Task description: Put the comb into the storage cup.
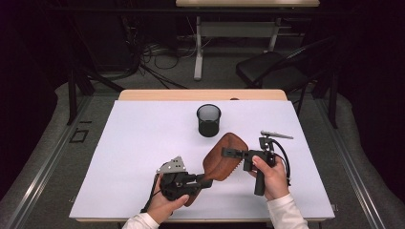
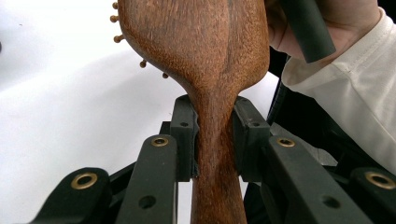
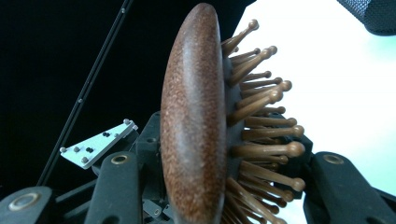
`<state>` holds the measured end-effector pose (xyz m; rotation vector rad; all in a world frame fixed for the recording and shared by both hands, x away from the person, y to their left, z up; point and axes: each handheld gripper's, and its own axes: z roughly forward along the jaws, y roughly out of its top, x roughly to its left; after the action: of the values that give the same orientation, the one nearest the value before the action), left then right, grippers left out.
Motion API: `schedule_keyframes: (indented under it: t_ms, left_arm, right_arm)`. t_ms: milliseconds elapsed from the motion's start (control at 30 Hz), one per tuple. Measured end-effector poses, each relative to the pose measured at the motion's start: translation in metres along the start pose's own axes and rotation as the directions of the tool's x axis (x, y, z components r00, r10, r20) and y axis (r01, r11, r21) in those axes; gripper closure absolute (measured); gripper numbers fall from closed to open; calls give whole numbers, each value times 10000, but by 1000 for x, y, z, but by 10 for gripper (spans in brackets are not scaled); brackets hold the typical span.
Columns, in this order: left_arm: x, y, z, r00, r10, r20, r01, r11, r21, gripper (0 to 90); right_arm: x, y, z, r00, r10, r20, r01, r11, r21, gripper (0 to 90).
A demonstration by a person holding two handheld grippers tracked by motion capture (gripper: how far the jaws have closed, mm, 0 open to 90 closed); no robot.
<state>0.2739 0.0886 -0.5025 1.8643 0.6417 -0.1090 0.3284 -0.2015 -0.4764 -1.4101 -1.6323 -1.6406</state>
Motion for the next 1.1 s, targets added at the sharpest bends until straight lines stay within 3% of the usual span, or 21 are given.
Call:
schedule_keyframes:
  t_ms: [1100]
  left_arm:
    - [1, 0, 1, 9999, -83, -56, 83, 9999, -78, 709]
  right_arm:
    - [0, -1, -1, 9996, 280, 24, -280, 9996, -94, 504]
